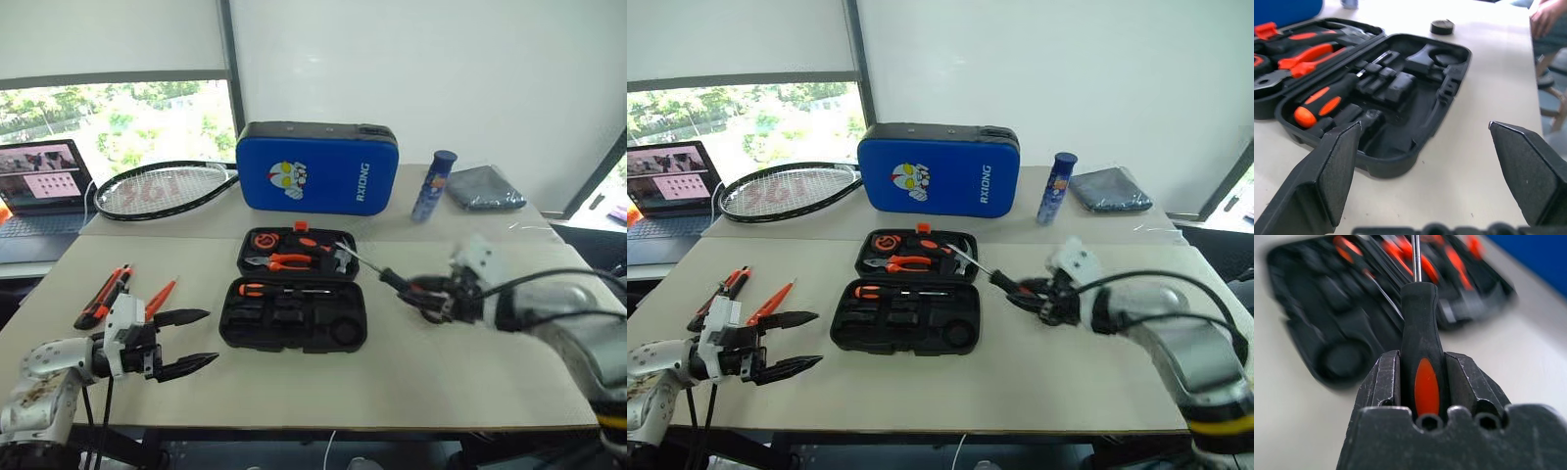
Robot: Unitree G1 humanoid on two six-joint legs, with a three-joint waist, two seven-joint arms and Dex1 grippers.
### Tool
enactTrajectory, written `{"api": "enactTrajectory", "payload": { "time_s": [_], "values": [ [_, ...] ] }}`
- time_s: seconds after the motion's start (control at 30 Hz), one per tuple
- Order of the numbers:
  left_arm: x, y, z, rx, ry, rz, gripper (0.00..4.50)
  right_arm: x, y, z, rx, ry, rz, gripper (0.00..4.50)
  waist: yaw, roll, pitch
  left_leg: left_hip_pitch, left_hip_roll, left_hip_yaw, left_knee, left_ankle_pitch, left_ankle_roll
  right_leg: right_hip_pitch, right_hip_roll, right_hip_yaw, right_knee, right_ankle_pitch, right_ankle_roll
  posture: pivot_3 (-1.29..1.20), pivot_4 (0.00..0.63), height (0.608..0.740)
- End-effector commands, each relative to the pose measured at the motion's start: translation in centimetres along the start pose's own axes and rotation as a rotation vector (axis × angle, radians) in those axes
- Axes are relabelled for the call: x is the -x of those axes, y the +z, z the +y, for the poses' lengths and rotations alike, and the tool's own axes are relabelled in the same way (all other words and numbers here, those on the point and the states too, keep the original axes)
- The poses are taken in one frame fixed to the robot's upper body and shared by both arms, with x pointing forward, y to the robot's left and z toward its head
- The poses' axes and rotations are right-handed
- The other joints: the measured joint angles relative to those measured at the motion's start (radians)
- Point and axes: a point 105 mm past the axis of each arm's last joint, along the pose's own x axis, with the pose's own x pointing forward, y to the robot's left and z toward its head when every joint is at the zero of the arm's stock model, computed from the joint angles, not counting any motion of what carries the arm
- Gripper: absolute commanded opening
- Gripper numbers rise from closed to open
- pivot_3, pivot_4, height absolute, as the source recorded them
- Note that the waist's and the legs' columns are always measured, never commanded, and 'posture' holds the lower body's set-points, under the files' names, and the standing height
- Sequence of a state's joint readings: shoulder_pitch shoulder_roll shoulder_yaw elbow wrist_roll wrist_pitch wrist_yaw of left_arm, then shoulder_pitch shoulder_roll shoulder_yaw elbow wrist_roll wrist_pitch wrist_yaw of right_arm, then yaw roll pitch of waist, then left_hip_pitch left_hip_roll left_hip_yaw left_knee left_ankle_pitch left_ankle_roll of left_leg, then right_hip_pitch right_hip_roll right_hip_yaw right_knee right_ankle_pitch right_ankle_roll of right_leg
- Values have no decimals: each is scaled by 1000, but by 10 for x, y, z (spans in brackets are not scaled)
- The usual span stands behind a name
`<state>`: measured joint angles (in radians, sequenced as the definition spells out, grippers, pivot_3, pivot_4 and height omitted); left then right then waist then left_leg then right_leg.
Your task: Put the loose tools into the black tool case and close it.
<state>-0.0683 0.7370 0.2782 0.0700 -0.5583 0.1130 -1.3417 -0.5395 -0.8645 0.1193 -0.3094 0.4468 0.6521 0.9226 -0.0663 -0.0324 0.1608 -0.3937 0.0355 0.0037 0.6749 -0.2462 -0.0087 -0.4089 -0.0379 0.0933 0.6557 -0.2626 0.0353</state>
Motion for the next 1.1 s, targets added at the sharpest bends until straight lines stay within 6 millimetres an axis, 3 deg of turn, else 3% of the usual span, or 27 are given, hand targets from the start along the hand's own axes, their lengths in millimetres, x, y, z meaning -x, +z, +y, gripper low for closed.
{"api": "enactTrajectory", "payload": {
  "time_s": [0.03,0.2,0.37,0.83,1.1],
  "values": [
    [-3,10,-3,-12,28,-48,4500,-31,3,5,83,128,38,1023,-1,-1,0,0,0,0,0,0,0,0,0,0,0,0,0,0,150,740],
    [-9,7,-9,1,50,-64,4500,-69,-4,-4,171,202,151,1023,6,-1,1,-12,-3,0,2,0,0,-13,-4,0,4,1,0,0,150,740],
    [-7,6,-11,6,61,-53,4500,-82,-12,-9,188,237,215,1023,21,-1,1,-14,-3,-1,2,0,0,-17,-6,-2,6,2,0,0,150,740],
    [-6,4,-15,1,65,-33,4500,-101,-16,-10,130,254,253,1023,18,0,1,-10,-2,-1,2,0,-1,-15,-5,-3,8,2,-2,0,150,740],
    [-7,3,-17,4,62,-33,4500,-98,-16,-20,65,235,238,1023,20,0,1,-10,-3,-1,2,0,-1,-15,-5,-3,8,3,-2,0,150,740]
  ]
}}
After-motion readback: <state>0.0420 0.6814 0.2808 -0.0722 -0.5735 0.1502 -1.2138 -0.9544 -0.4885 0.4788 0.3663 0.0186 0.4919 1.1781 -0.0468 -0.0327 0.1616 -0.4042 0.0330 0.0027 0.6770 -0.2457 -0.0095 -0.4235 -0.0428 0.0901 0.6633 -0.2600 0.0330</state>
